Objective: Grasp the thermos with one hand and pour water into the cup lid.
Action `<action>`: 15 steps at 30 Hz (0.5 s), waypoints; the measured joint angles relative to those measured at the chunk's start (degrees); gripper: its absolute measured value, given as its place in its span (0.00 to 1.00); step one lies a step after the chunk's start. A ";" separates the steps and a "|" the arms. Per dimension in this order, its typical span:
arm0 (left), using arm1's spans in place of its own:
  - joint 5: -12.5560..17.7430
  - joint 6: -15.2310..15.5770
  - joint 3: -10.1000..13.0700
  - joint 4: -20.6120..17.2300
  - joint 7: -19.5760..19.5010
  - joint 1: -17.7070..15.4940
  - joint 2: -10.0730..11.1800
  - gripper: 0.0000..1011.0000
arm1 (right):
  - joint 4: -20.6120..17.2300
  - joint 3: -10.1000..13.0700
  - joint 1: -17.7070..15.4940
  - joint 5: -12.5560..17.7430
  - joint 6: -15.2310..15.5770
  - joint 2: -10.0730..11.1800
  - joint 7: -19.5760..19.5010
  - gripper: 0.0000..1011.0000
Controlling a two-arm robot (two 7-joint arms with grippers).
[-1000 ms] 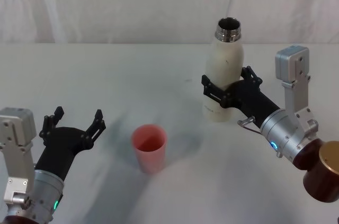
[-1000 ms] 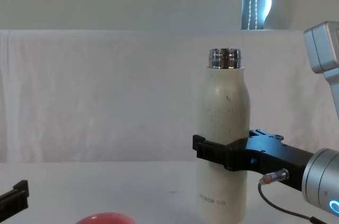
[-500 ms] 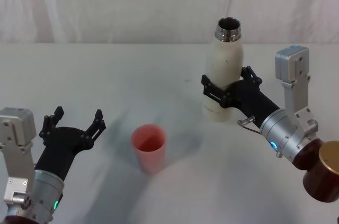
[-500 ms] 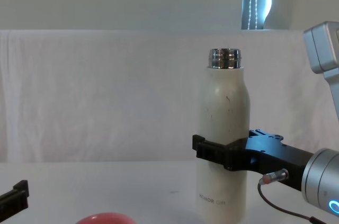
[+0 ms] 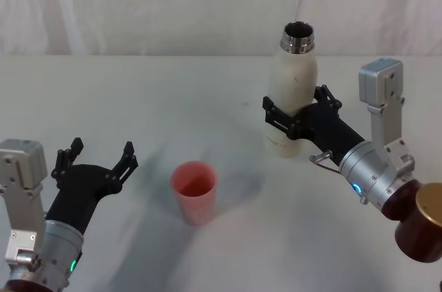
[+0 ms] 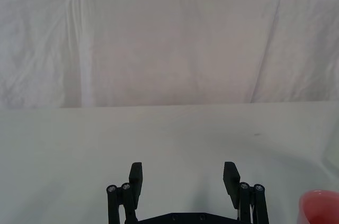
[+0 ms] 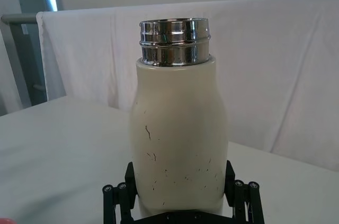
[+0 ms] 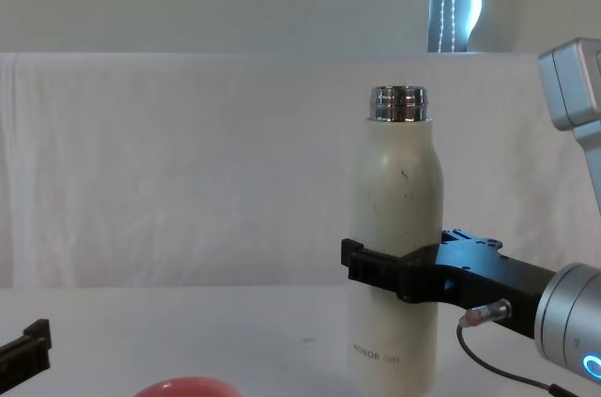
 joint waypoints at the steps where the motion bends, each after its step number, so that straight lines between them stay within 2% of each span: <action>1: 0.00 0.00 0.00 0.00 0.00 0.00 0.00 0.99 | 0.00 0.00 0.00 0.00 0.00 0.00 0.00 0.95; 9: 0.00 0.00 0.00 0.00 0.00 0.00 0.00 0.99 | 0.00 0.00 0.00 0.00 -0.04 0.00 0.00 0.95; 15: 0.00 0.00 0.00 0.00 0.00 0.00 0.00 0.99 | -0.90 -0.58 0.37 -2.58 -0.93 1.31 -0.38 0.95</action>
